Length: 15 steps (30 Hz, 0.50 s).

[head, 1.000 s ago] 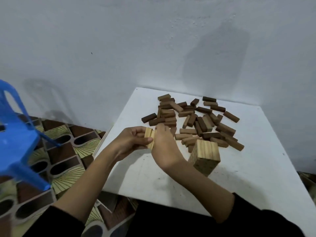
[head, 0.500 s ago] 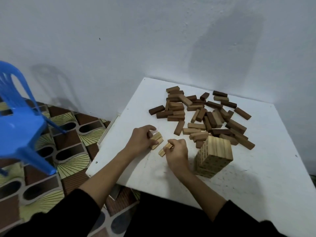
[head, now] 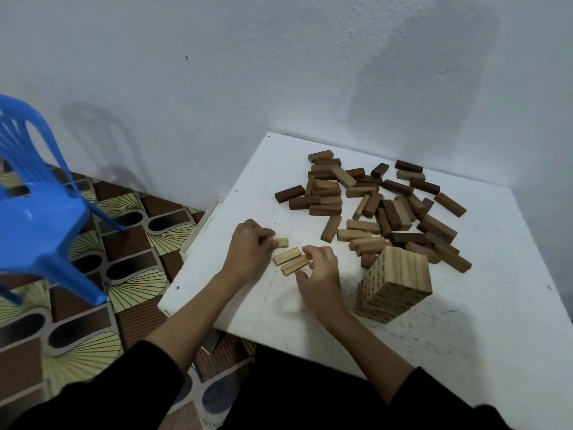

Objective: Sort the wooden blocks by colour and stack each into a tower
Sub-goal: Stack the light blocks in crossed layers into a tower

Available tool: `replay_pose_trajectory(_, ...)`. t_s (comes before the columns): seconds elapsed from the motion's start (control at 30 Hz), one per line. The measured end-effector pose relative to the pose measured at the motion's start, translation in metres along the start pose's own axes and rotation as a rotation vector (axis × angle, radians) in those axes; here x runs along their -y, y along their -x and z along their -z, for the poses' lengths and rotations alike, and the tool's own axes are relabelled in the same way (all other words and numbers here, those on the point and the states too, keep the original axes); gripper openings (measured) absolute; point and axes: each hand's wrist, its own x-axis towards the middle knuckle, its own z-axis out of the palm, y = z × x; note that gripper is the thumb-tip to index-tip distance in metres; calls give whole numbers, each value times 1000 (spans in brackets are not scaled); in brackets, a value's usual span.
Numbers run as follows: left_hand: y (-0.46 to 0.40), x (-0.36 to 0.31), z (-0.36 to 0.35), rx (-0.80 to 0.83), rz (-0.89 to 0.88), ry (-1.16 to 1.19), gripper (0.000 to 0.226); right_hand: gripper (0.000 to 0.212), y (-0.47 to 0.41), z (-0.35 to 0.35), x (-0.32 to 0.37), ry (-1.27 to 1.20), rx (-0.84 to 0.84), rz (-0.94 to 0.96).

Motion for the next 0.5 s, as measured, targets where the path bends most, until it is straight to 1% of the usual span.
replay_pose_trajectory(0.07, 2, 1, 1, -7, 12, 41, 30, 41, -2, 0, -1, -17, -8, -1)
replay_pose_trajectory(0.1, 4, 2, 2, 12, 13, 59, 39, 41, -3, 0, -1, -27, -10, -1)
replay_pose_trajectory(0.17, 10, 4, 5, 114, -38, 30, 65, 42, -3, 0, -1, -40, -13, 7)
replay_pose_trajectory(0.23, 17, 6, 6, 217, -142, -62, 86, 42, -4, 0, -1, -43, -15, 31)
replay_pose_trajectory(0.3, 22, 9, 4, 231, -197, -70, 90, 40, -4, -1, -2, -47, -16, 61)
replay_pose_trajectory(0.4, 22, 12, 2, 174, -186, 26, 86, 39, -3, -2, -4, -50, -26, 89)
replay_pose_trajectory(0.5, 16, 13, 2, 190, -214, 0, 85, 42, -3, 0, -6, -66, -26, 65)
